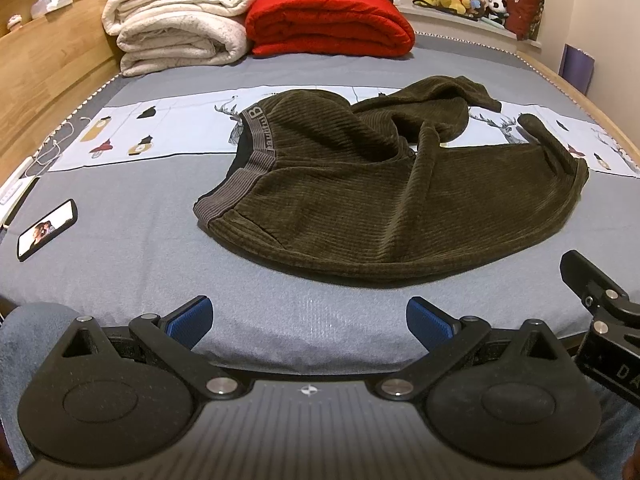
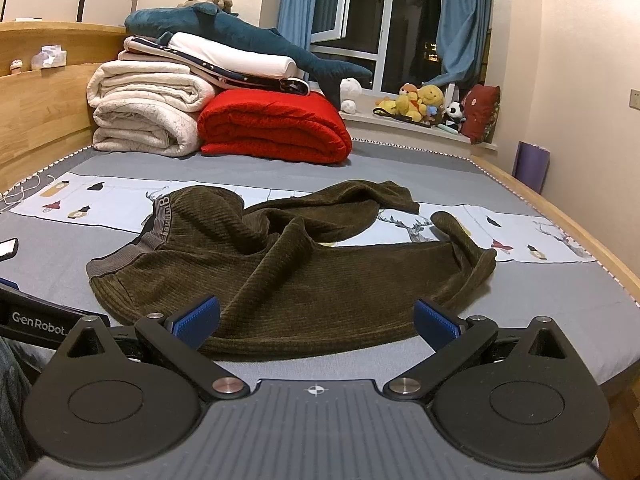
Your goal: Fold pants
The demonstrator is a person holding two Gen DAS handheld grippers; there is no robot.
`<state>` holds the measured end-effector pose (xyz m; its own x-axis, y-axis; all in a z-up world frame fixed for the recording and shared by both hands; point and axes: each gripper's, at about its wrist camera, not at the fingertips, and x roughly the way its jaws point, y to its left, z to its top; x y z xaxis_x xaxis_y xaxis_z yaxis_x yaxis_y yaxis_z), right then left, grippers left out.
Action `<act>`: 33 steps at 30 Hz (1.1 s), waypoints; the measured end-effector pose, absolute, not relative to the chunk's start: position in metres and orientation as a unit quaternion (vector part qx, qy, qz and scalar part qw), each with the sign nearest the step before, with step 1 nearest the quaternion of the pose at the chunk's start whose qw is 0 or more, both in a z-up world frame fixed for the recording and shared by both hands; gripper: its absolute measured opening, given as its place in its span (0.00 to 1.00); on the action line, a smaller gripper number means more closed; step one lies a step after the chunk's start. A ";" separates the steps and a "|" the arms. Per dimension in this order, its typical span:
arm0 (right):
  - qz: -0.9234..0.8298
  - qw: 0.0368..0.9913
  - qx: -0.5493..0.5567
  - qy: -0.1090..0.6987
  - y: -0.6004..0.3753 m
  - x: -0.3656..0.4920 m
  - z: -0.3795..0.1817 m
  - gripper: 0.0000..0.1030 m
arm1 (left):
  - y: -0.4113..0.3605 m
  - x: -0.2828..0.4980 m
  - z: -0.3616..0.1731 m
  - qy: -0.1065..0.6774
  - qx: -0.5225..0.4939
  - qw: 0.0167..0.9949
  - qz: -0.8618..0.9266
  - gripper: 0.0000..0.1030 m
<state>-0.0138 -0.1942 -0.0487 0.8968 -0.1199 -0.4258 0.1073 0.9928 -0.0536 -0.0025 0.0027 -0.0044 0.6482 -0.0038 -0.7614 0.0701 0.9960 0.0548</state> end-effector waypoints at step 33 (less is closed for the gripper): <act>-0.048 0.963 0.039 0.261 -0.210 0.001 -0.044 0.99 | 0.000 0.002 -0.003 0.419 0.045 0.906 -0.028 1.00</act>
